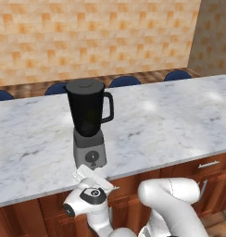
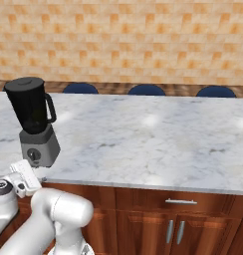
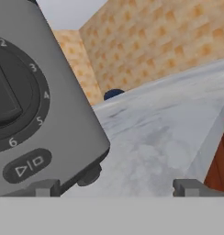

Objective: Grab the lime and garlic from the fridge, place them in the blender, close the lid, and turn on the blender to create a marinade.

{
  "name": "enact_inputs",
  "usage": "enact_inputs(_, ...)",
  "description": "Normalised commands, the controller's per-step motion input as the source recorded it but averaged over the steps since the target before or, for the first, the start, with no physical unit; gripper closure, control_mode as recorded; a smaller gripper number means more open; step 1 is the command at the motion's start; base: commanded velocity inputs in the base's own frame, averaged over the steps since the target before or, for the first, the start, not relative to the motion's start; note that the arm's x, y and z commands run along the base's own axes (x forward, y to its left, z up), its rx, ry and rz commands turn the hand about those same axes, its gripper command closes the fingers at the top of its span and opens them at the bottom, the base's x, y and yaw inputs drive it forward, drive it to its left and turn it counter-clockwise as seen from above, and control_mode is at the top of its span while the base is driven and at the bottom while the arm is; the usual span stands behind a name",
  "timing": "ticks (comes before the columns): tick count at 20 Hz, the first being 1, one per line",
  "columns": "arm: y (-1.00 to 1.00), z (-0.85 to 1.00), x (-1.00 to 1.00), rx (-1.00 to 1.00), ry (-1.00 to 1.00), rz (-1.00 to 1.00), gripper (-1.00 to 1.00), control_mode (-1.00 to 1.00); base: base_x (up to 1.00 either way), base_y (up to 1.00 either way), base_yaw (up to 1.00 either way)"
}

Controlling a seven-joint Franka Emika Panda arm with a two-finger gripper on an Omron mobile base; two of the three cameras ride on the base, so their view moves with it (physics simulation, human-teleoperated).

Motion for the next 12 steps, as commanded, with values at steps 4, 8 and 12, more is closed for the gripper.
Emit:
enact_inputs(4,0.04,0.09,0.45,0.0,-0.08,0.0,-1.0,-1.0,0.0,0.0,0.0)
enact_inputs(8,0.06,0.17,0.79,0.0,-0.02,0.0,-1.0,-1.0,0.0,0.0,0.0)
enact_inputs(12,0.01,0.22,1.0,0.0,0.0,0.0,-1.0,-1.0,0.0,0.0,0.0)
